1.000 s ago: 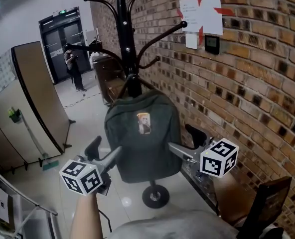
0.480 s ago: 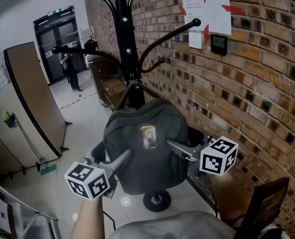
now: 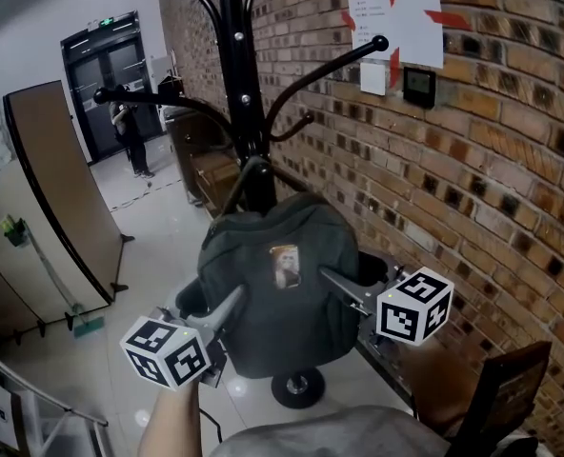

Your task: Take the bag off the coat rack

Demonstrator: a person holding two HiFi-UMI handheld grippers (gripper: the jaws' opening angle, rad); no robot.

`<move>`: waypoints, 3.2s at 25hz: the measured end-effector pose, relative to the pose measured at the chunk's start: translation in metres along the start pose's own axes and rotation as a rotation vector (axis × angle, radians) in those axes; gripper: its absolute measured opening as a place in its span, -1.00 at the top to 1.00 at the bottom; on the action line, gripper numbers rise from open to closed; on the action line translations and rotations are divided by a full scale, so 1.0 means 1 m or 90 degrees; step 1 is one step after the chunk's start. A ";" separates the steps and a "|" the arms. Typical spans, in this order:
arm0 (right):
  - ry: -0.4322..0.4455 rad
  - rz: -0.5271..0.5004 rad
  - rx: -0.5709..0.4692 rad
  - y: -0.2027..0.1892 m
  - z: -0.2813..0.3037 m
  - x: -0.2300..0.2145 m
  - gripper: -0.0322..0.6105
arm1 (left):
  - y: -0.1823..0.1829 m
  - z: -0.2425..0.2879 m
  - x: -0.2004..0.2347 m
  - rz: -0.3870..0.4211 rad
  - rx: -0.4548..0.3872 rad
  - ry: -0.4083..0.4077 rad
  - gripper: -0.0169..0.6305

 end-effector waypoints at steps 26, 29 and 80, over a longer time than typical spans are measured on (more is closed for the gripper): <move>0.028 0.010 -0.015 0.010 -0.104 0.072 0.29 | 0.004 -0.084 -0.101 -0.057 -0.002 0.040 0.15; 0.032 0.024 0.003 -0.009 -0.124 0.081 0.29 | -0.017 -0.100 -0.117 -0.078 0.012 0.047 0.15; 0.014 0.068 0.020 -0.066 -0.336 0.317 0.29 | -0.059 -0.360 -0.283 -0.125 0.049 0.030 0.22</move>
Point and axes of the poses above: the fingertips, and each gripper's own axes: z forward along the fingers, x to its left, y out of its top, the point moved 1 cm from there along -z, backward along the fingers, and after that the axes turned 5 degrees about -x, right-handed, at the moved point
